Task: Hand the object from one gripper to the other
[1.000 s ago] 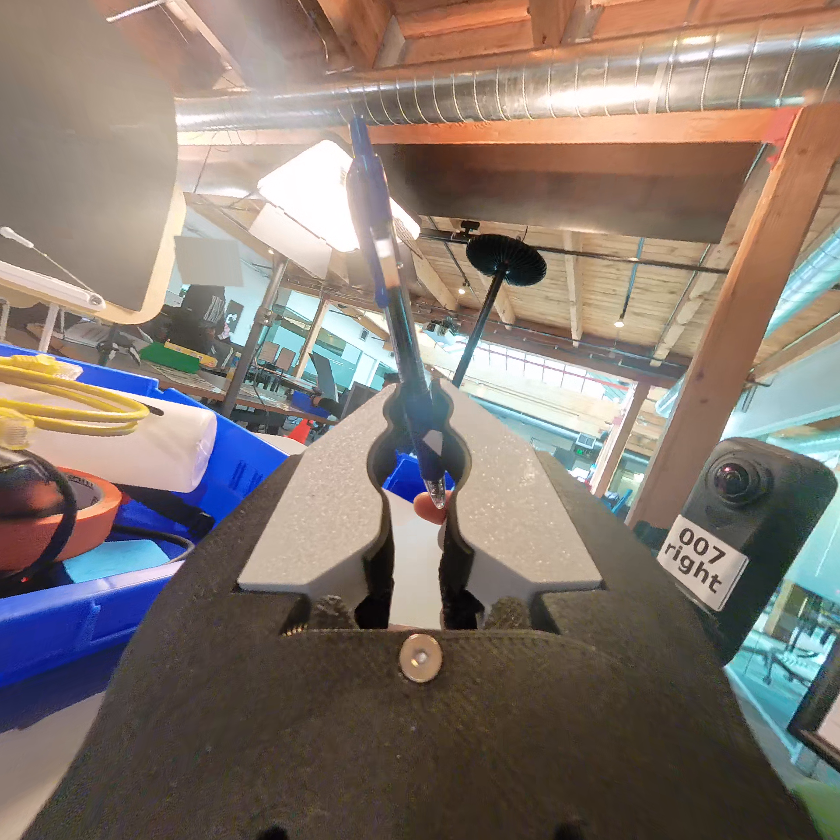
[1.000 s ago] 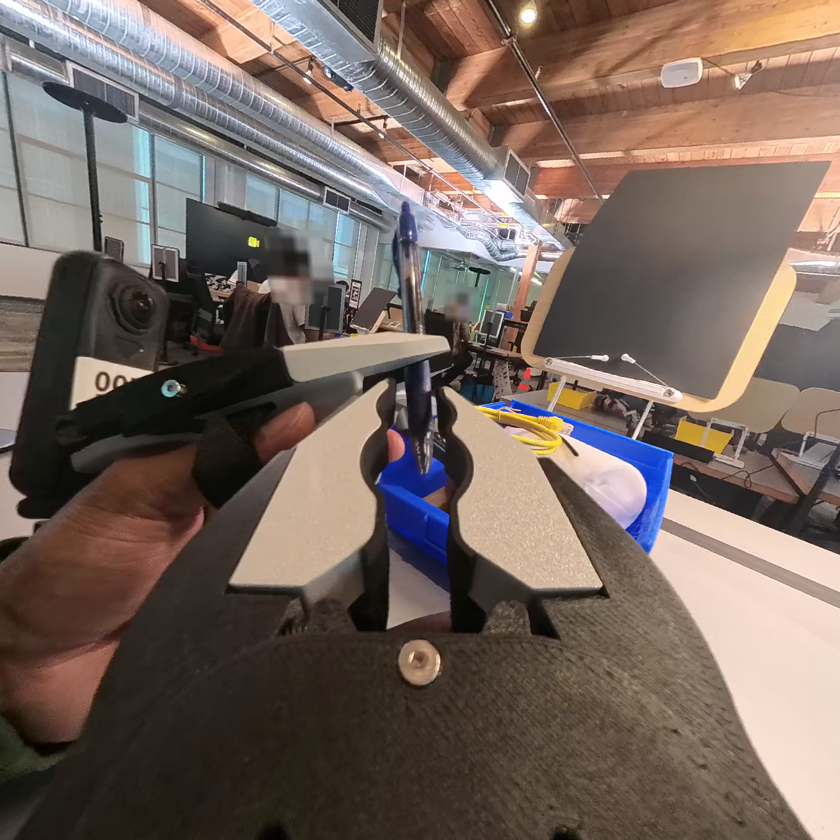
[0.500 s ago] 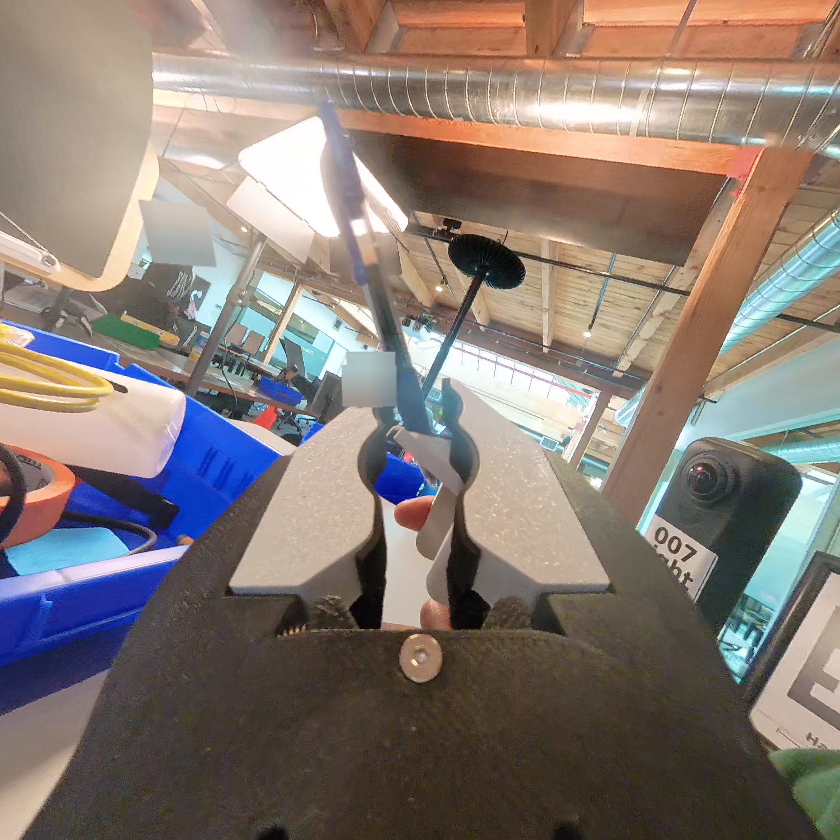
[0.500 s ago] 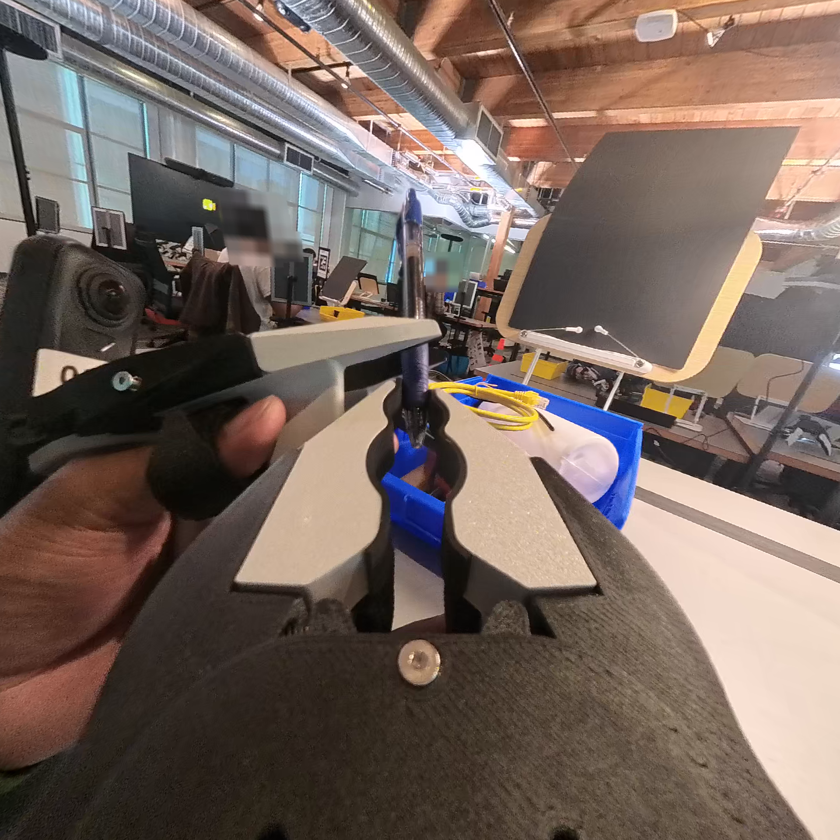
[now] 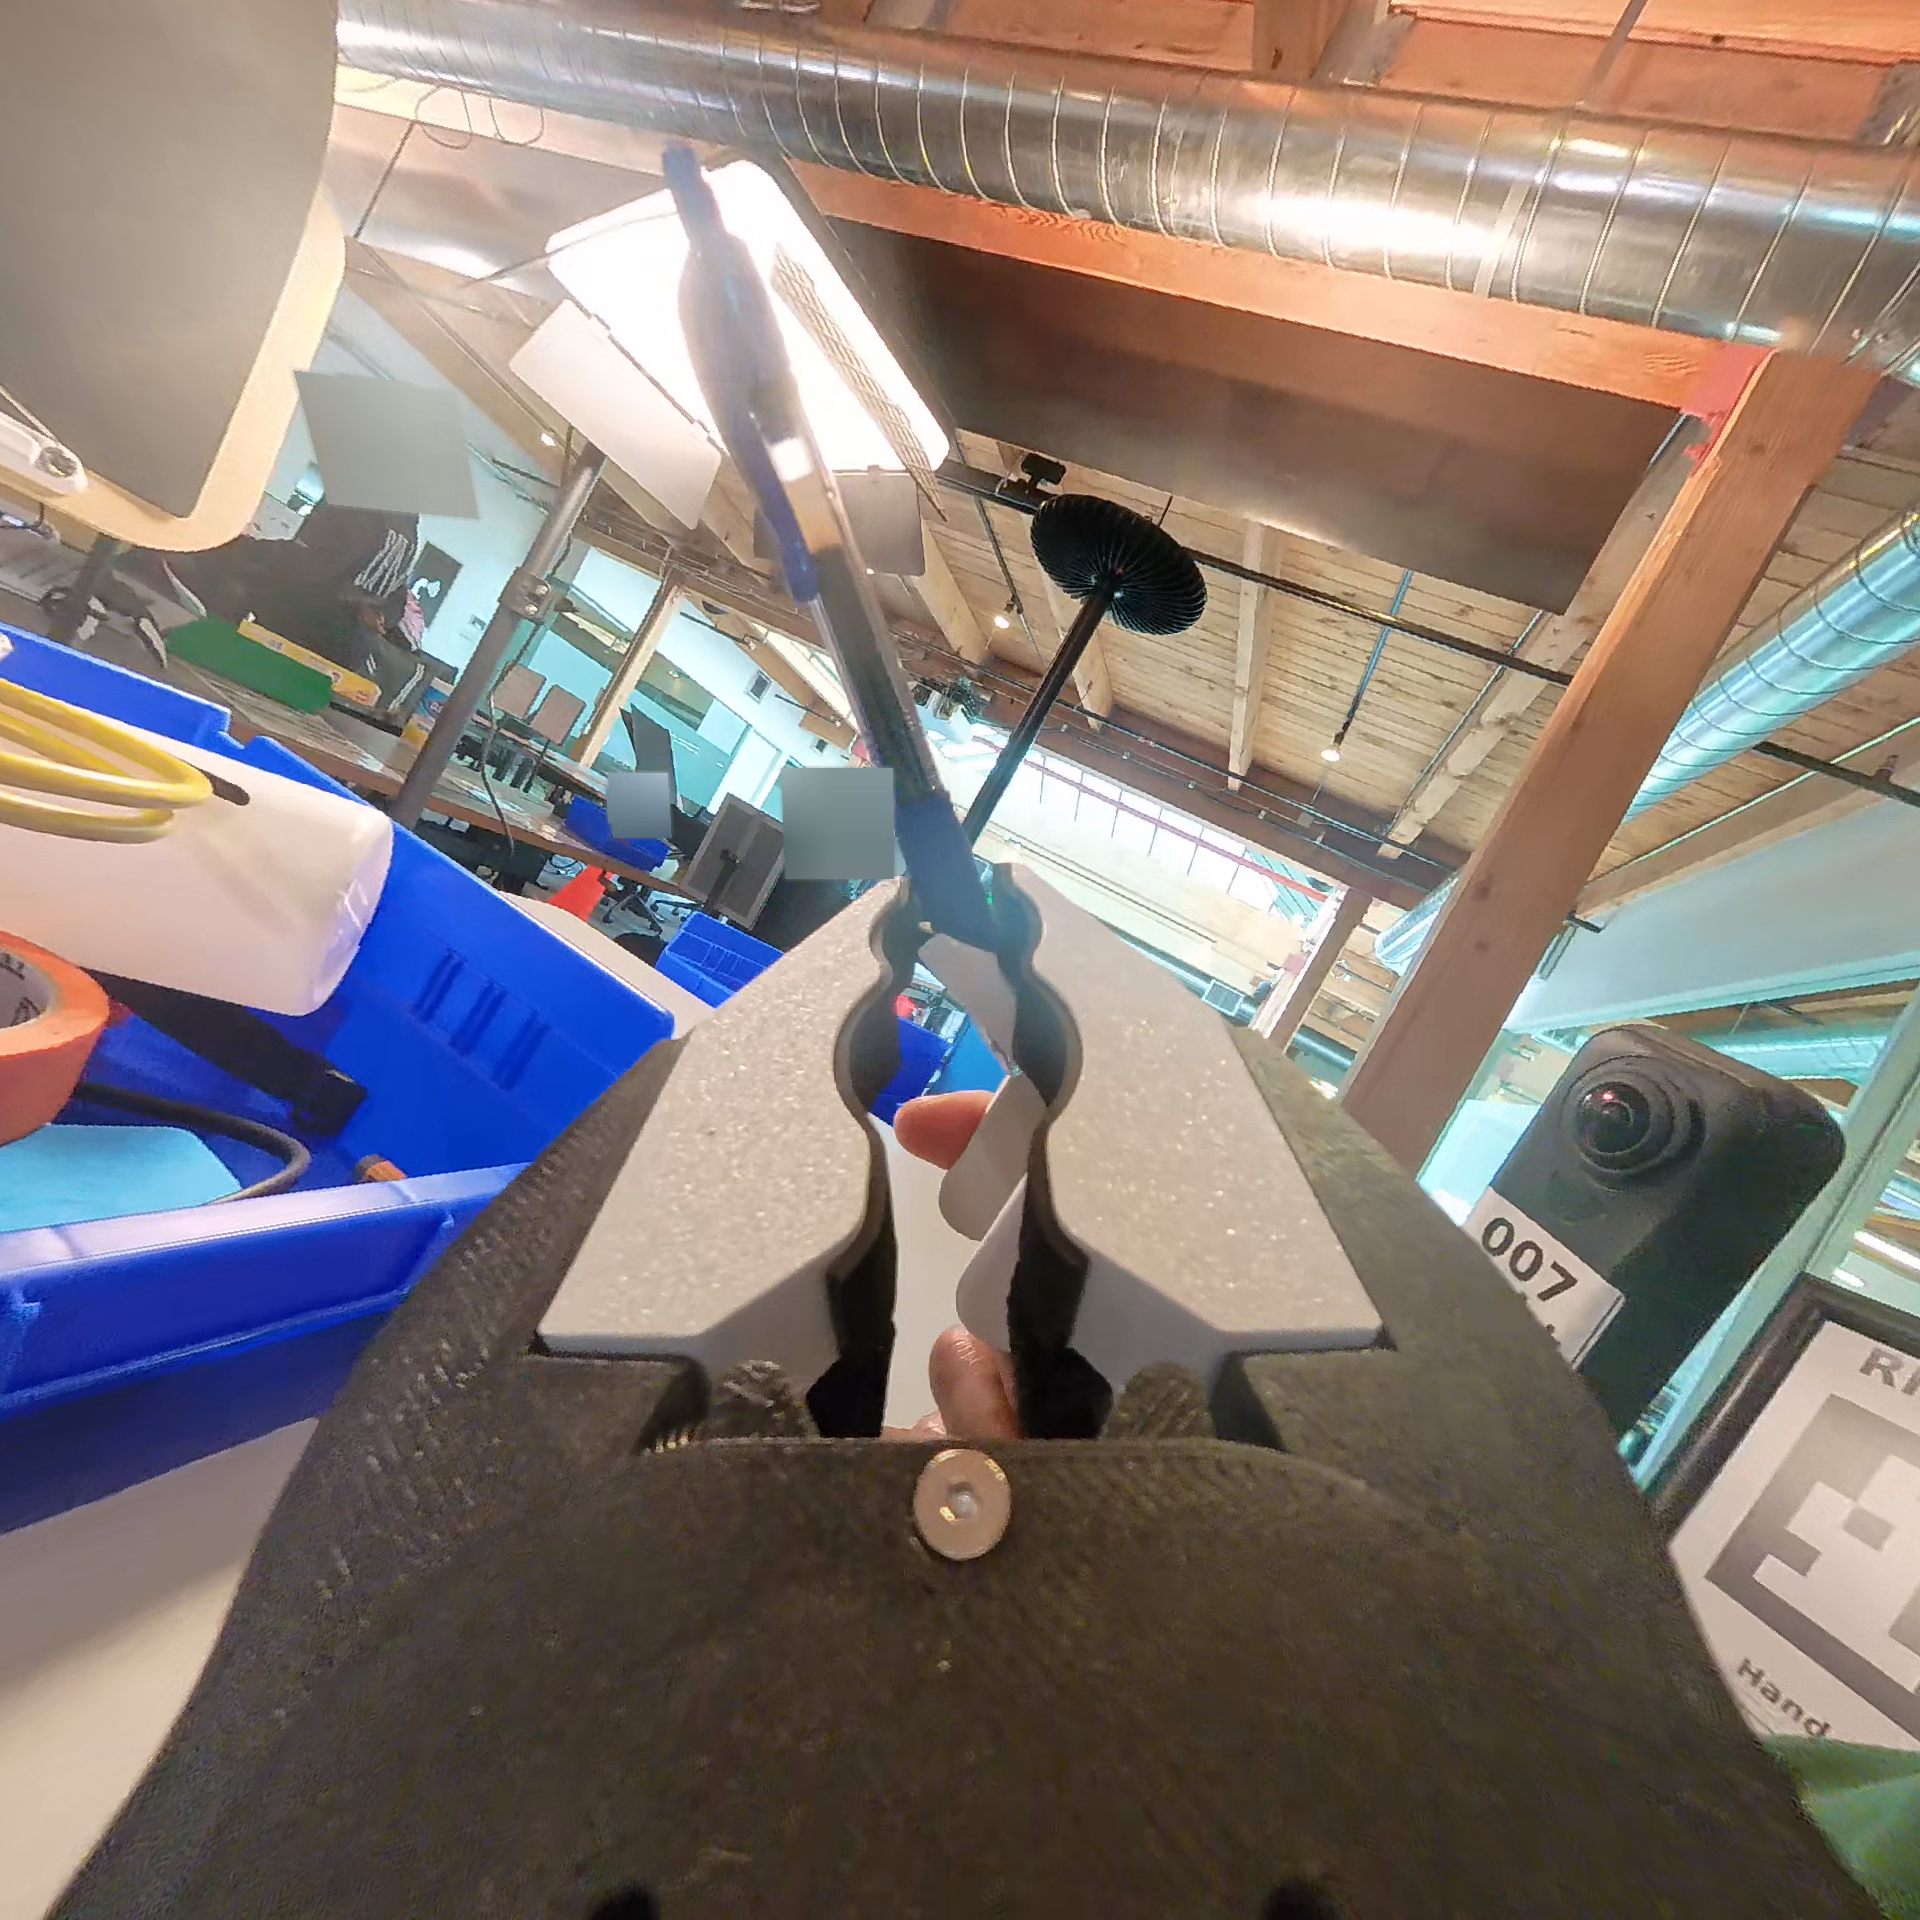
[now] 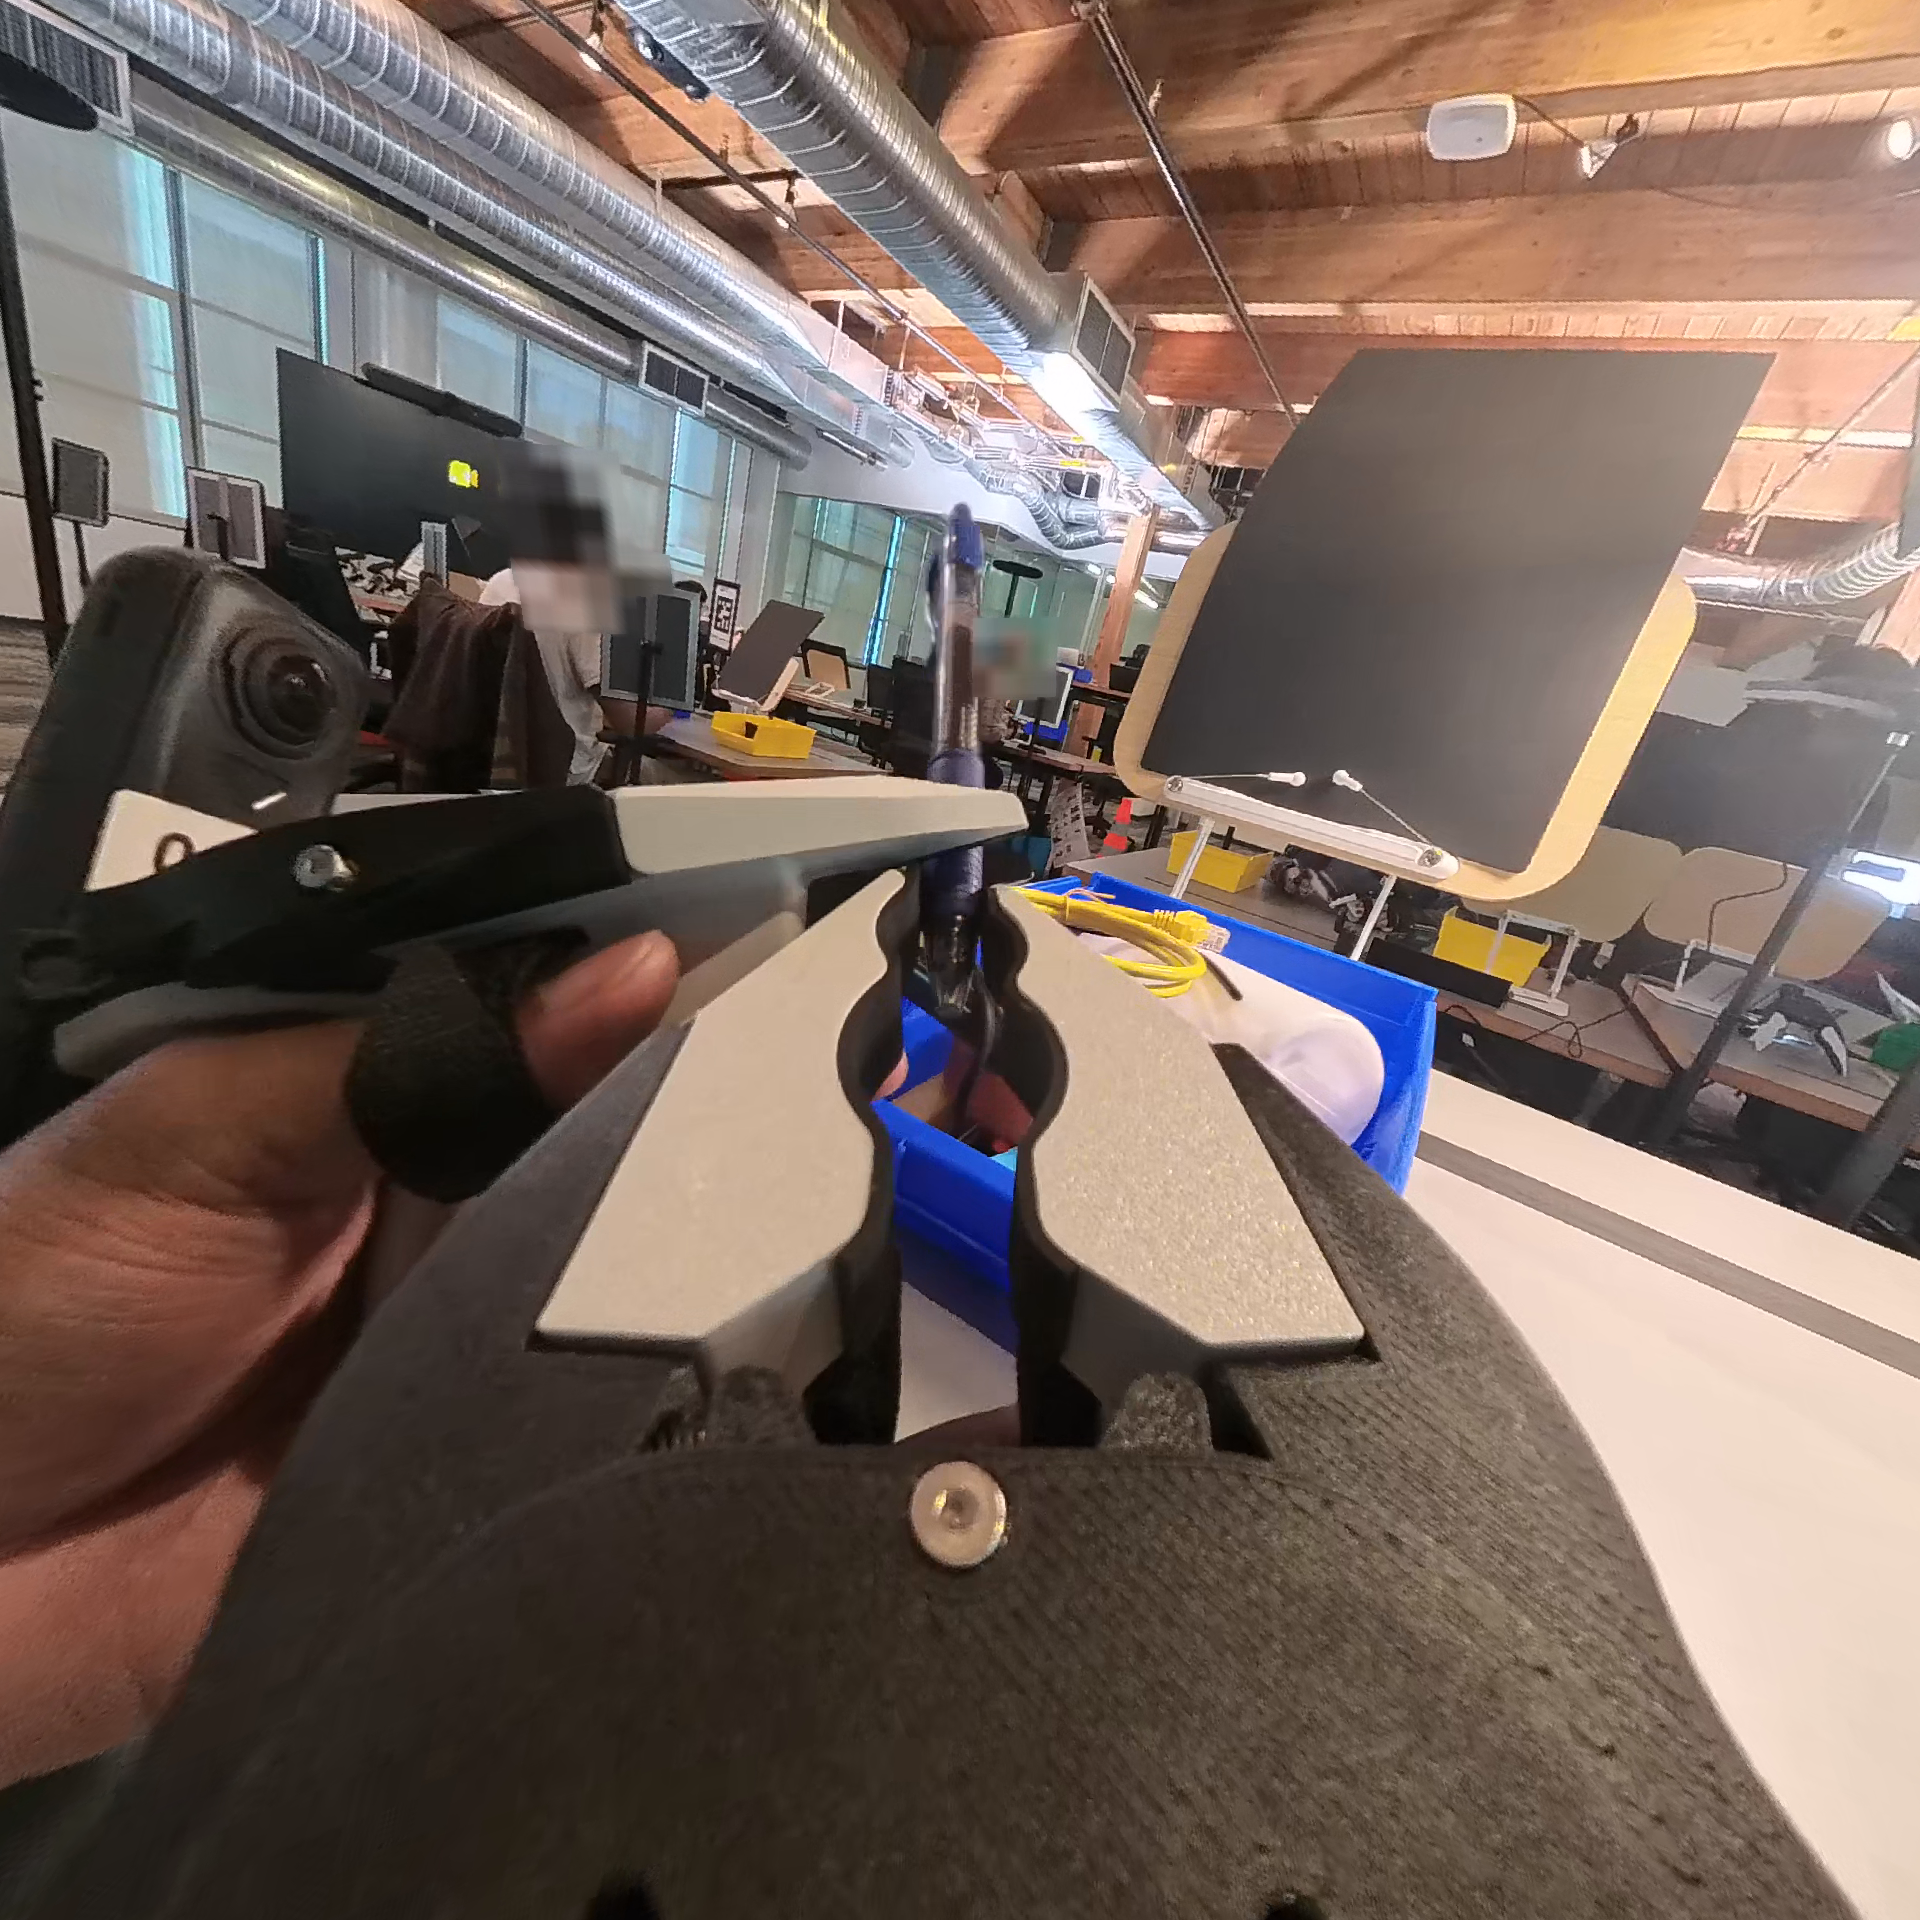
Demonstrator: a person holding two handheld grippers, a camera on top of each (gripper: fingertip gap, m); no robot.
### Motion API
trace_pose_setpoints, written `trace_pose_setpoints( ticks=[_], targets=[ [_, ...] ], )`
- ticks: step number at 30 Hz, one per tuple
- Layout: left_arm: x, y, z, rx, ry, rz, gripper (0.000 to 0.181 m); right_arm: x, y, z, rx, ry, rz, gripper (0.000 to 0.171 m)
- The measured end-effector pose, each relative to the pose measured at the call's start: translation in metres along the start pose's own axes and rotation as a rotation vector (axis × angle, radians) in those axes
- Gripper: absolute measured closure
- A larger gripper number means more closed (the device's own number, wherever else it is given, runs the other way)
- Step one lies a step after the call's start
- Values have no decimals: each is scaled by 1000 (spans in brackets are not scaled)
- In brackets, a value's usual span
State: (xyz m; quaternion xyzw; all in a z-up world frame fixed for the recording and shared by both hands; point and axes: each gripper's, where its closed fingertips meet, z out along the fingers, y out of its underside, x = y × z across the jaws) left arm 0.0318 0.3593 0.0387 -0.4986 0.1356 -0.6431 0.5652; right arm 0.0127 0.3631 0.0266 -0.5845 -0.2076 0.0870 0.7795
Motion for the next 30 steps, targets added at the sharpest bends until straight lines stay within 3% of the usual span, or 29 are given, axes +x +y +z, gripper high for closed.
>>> trace_pose_setpoints(
  ticks=[17, 30],
  targets=[
    [6, -3, 2, 21, 38, -5, 167, 0, -5, -1, 27, -27, 64, 160],
    [5, -20, -13, 3, -92, 338, 171, -13, 0, 0, 15, -95, 46, 150]
  ],
)
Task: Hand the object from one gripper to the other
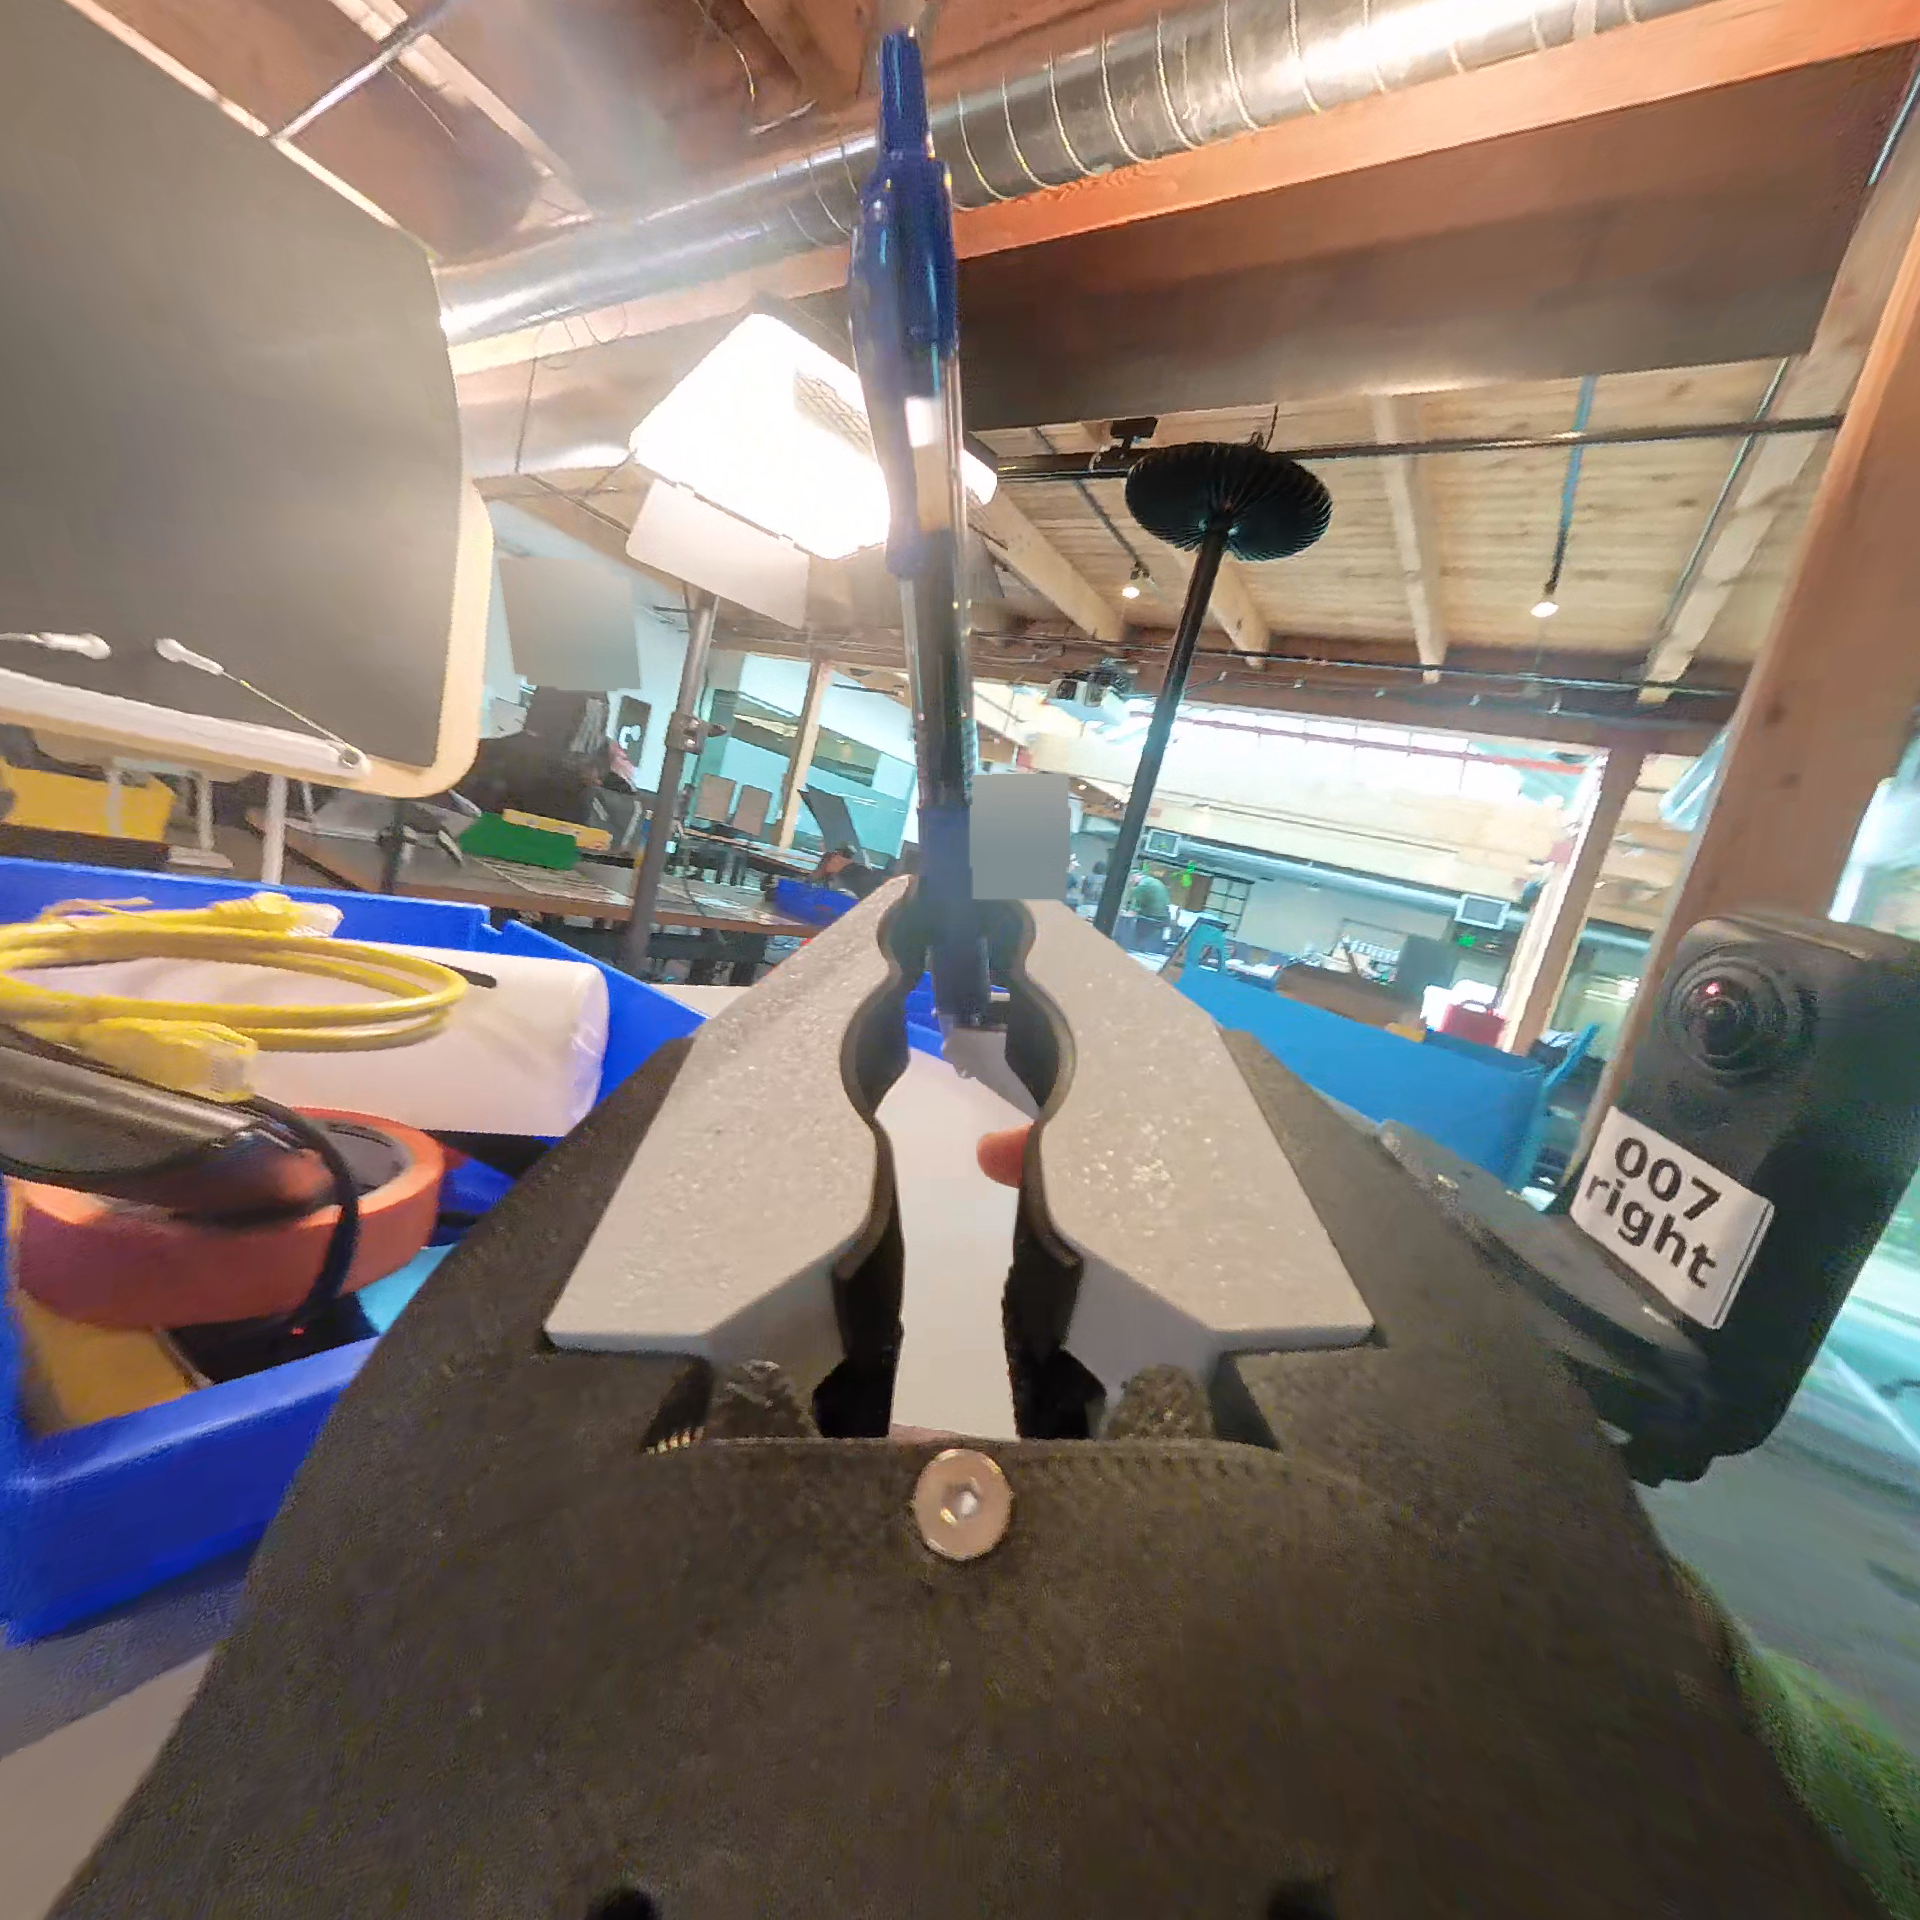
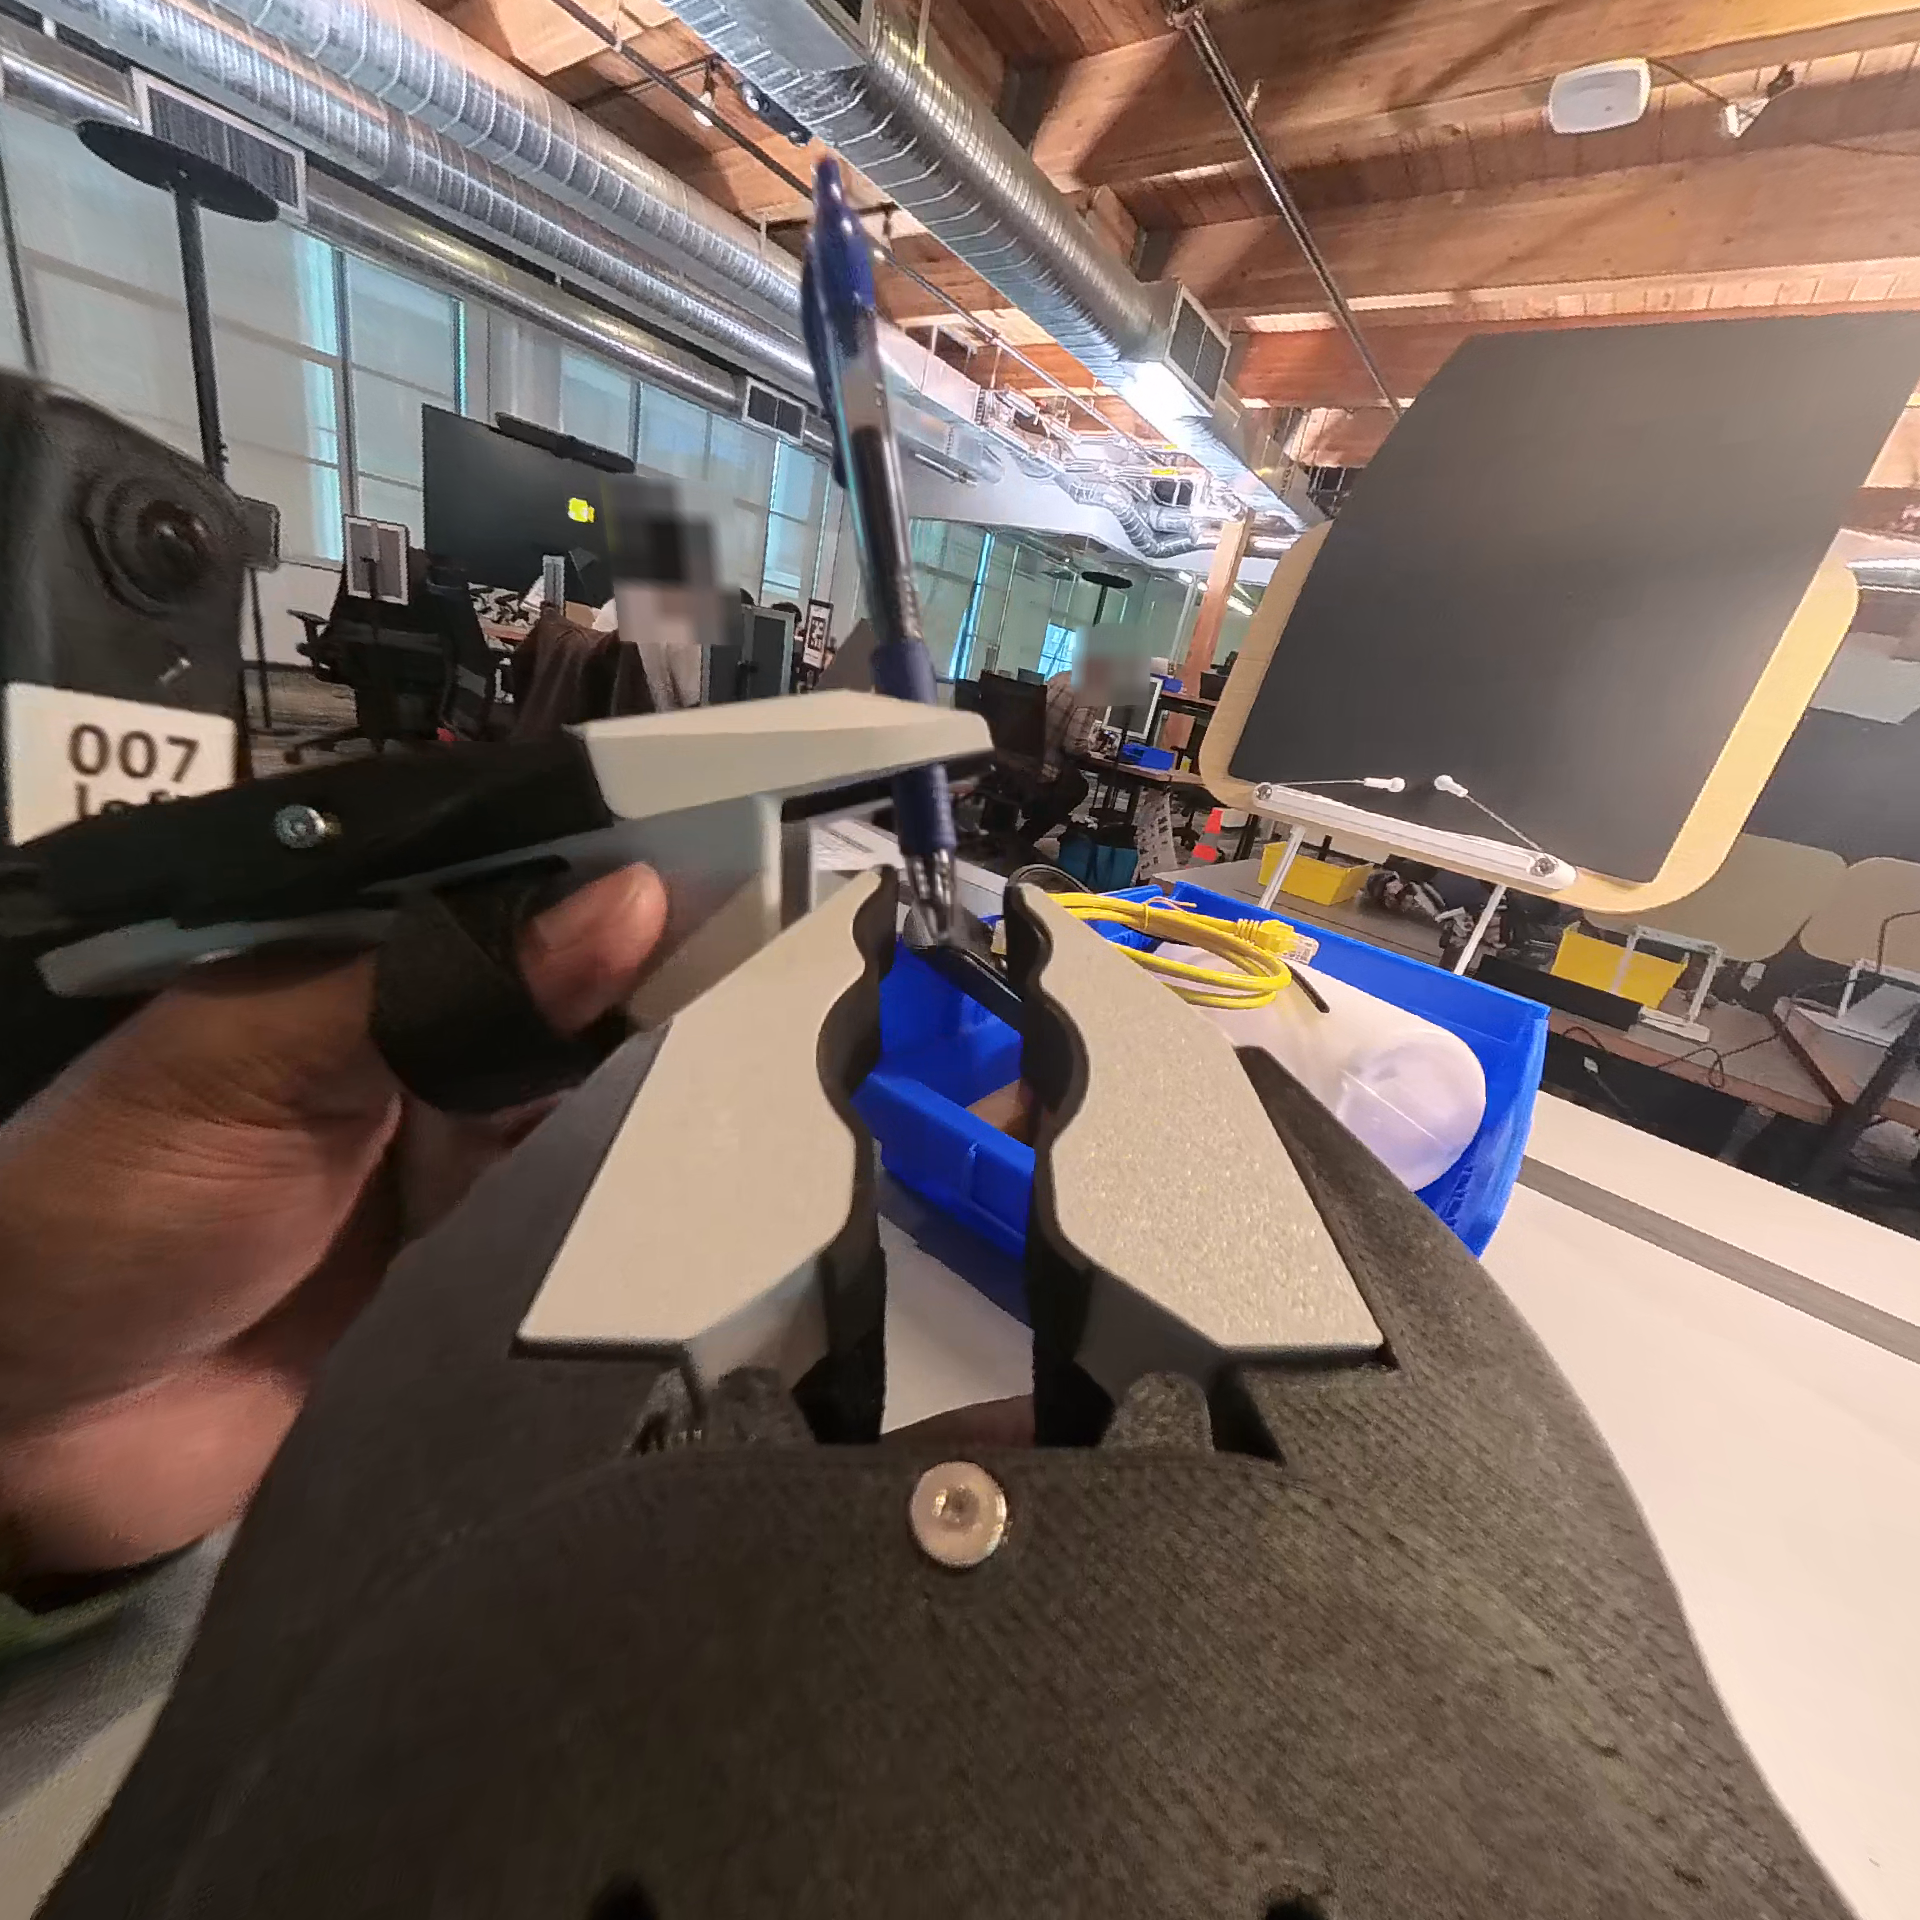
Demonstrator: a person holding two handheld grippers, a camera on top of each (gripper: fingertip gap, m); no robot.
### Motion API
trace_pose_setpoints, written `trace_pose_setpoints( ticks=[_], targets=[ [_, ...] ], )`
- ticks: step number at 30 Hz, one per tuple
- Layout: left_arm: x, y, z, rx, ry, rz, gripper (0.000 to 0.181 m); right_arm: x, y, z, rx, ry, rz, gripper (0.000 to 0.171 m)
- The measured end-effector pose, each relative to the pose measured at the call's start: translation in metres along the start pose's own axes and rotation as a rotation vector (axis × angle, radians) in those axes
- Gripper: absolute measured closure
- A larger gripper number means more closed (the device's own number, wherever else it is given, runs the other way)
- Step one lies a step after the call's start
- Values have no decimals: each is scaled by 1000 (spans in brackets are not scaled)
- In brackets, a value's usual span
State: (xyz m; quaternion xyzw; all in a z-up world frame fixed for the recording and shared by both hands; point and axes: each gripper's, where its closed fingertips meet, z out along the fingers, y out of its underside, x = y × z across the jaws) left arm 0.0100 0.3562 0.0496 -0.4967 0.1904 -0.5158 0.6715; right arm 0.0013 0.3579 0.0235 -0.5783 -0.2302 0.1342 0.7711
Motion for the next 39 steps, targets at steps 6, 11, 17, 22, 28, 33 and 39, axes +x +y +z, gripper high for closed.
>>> trace_pose_setpoints(
  ticks=[6, 11, 17, 22, 28, 33, 39],
  targets=[
    [-16, 4, -3, -105, -37, 60, 170, -4, 3, 3, -17, -18, -21, 150],
    [-15, 24, -2, -261, 14, 126, 170, -3, 9, 3, -42, -52, 54, 146],
    [-14, 28, -2, -303, 41, 146, 170, 0, 13, 1, -79, -102, 143, 142],
    [-23, 24, -4, -315, 11, 171, 170, -3, 12, 4, -102, -150, 159, 143],
    [-46, 48, -16, -419, -97, 203, 171, -1, 26, 4, -176, -168, 306, 143],
    [-49, 67, -24, -487, -144, 313, 171, 1, 40, -1, -214, -187, 426, 141],
    [-45, 85, -30, -539, -173, 410, 170, 11, 66, -22, -287, -213, 507, 137]
  ],
)
